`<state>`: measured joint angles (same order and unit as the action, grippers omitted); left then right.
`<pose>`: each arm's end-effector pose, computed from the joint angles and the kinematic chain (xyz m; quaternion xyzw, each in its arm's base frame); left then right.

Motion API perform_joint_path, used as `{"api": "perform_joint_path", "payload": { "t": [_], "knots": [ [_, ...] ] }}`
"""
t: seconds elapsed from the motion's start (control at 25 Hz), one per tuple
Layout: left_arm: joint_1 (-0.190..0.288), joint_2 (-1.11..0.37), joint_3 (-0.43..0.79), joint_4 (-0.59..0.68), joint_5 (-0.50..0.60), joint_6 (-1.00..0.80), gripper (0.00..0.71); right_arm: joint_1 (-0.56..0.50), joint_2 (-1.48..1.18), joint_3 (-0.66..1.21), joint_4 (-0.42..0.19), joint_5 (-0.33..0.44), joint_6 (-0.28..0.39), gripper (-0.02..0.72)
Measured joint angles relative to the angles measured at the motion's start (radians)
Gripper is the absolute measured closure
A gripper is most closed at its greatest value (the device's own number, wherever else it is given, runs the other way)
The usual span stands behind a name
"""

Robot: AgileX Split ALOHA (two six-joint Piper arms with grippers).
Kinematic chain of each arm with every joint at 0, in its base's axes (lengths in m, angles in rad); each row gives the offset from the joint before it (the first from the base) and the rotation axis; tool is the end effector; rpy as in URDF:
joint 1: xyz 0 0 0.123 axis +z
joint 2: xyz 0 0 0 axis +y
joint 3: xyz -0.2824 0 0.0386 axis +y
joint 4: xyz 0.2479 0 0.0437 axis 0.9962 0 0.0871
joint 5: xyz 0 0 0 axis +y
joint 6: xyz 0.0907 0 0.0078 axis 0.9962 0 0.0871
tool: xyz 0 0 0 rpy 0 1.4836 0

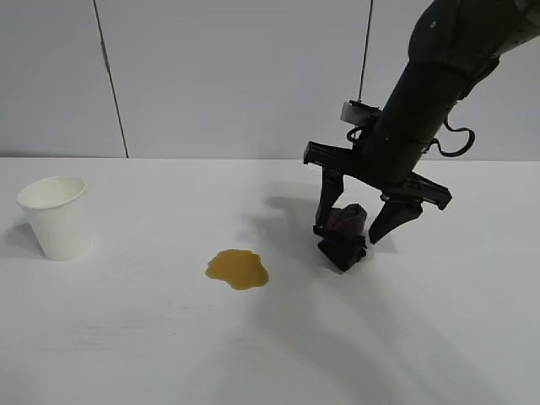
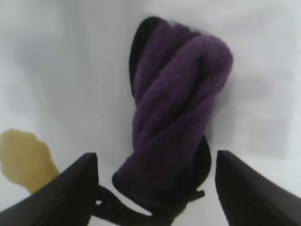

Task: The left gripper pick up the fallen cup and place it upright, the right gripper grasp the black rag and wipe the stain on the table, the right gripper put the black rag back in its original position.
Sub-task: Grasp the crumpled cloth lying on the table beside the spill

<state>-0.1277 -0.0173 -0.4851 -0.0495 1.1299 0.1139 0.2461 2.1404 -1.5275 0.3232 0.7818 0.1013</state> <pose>-0.0093 -0.0029 0.2675 0.1067 0.8633 -0.0281 0.4924 0.4198 0.1265 0.1481 0.0273 0.9830 0.1478 0.1056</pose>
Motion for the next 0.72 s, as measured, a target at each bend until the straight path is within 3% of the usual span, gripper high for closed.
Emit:
{"api": "perform_joint_path", "payload": {
  "t": [0.32, 0.72],
  "knots": [
    [0.000, 0.000, 0.000, 0.001, 0.000, 0.000, 0.046, 0.000, 0.005, -0.011, -0.110, 0.024, 0.038, 0.230],
    [0.000, 0.000, 0.000, 0.003, 0.000, 0.000, 0.046, 0.000, 0.051, -0.011, -0.102, 0.013, 0.055, 0.231]
  ]
}}
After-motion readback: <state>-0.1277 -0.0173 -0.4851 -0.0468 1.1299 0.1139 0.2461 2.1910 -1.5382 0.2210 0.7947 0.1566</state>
